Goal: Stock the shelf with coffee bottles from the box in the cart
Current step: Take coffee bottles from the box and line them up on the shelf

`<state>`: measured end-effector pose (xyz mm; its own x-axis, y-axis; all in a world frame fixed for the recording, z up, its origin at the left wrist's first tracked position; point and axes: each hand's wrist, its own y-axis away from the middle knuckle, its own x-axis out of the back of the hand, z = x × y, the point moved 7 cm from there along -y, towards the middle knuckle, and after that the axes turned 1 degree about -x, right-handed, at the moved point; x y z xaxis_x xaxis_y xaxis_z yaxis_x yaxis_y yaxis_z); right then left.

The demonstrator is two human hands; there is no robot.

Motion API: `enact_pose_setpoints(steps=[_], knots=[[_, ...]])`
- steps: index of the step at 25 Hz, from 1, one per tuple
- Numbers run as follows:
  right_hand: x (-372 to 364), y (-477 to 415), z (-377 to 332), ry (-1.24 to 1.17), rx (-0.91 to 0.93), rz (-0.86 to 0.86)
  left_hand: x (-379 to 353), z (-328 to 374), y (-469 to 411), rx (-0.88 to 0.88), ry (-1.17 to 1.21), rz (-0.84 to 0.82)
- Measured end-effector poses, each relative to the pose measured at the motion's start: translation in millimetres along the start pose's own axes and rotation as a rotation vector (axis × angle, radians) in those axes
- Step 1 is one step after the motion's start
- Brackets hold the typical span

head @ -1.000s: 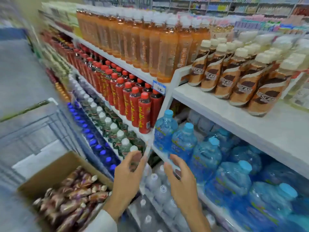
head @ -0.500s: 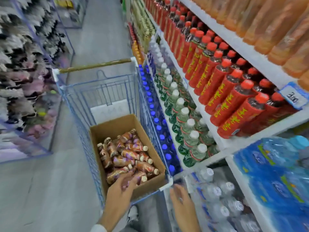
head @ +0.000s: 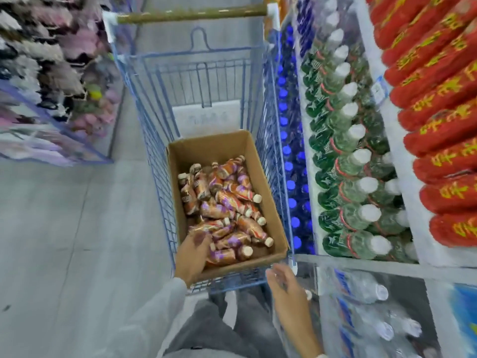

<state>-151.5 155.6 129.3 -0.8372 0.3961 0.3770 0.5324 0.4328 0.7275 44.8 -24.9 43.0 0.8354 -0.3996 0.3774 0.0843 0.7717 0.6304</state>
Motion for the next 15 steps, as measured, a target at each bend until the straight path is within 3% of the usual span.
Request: enact_pose_setpoints(steps=[6,12,15], knots=[[-12,-48,-17,0.045,-0.048,-0.126,-4,14,-120,0.087,-0.047,0.227],[-20,-81,-15,0.043,-0.094,-0.129,-21,-2,-216,0.240,-0.011,0.446],[-23,-91,-1,0.088,-0.065,-0.089,-36,-7,-238,0.238,-0.139,0.518]])
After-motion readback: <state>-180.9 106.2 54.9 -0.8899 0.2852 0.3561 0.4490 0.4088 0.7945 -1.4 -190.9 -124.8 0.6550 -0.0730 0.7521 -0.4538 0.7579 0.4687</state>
